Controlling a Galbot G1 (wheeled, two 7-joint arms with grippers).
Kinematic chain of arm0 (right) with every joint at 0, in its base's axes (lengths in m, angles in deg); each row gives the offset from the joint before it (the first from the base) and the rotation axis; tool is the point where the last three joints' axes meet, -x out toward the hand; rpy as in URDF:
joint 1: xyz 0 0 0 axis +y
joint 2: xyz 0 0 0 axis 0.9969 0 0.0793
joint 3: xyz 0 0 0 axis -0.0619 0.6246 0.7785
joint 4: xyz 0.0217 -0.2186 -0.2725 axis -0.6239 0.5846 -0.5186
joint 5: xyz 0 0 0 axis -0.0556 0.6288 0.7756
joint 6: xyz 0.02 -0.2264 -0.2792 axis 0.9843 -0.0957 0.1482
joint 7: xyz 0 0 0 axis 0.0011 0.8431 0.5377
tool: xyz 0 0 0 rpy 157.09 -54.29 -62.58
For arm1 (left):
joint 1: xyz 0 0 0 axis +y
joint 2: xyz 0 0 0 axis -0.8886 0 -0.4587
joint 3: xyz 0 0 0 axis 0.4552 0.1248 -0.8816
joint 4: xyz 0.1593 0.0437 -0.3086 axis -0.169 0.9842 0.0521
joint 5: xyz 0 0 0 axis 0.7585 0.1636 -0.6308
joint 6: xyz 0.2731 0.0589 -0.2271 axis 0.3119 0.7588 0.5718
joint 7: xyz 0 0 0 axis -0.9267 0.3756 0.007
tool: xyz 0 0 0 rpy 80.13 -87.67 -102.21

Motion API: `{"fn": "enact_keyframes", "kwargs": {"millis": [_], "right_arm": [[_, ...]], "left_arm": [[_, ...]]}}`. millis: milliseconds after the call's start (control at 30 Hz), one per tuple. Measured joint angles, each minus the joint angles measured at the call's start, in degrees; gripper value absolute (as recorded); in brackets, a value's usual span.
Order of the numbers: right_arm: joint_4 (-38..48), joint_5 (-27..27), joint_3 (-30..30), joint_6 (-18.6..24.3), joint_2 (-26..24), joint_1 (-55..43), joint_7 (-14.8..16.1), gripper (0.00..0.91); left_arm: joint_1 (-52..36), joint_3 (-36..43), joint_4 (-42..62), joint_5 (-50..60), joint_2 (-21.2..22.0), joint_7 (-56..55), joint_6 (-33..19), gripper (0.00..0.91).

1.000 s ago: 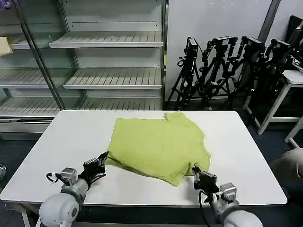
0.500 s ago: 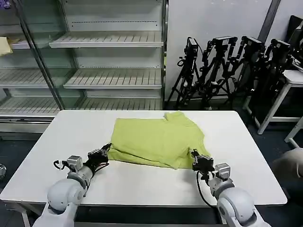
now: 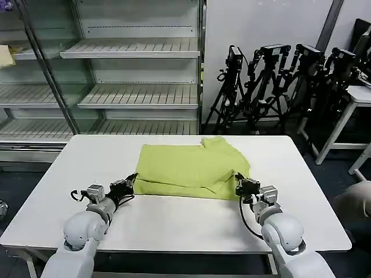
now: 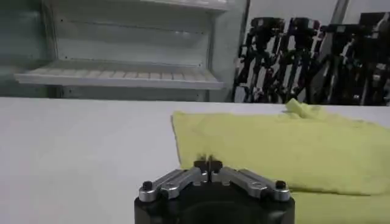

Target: Fold and organize the clothes.

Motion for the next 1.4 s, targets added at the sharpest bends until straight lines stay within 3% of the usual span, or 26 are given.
{"fn": "enact_keyframes", "kwargs": {"millis": [133, 167, 200, 233, 667, 1400], "right_arm": [[0.94, 0.46, 0.06, 0.27, 0.23, -0.37, 0.3, 0.0], [1.11, 0.59, 0.13, 0.29, 0.29, -0.45, 0.33, 0.0], [1.23, 0.78, 0.24, 0.26, 0.3, -0.52, 0.33, 0.181], [1.34, 1.06, 0.34, 0.2, 0.29, -0.57, 0.35, 0.907], [3.17, 2.76, -0.5, -0.62, 0.29, -1.01, -0.82, 0.907], [-6.59, -0.62, -6.69, -3.41, -2.87, 10.88, -0.72, 0.907]], "left_arm": [[-0.23, 0.29, 0.85, 0.41, 0.04, 0.15, -0.35, 0.03], [-0.3, 0.39, 1.06, 0.46, 0.06, 0.21, -0.46, 0.867], [-0.4, 0.46, 1.25, 0.5, 0.06, 0.27, -0.53, 0.907], [-0.57, 0.55, 1.49, 0.67, 0.08, 0.25, -0.58, 0.907], [-0.32, 0.01, 1.25, 1.23, -0.57, -0.23, 0.03, 0.907], [5.6, -0.6, -5.22, 1.92, -2.28, -0.93, 1.25, 0.907]]}}
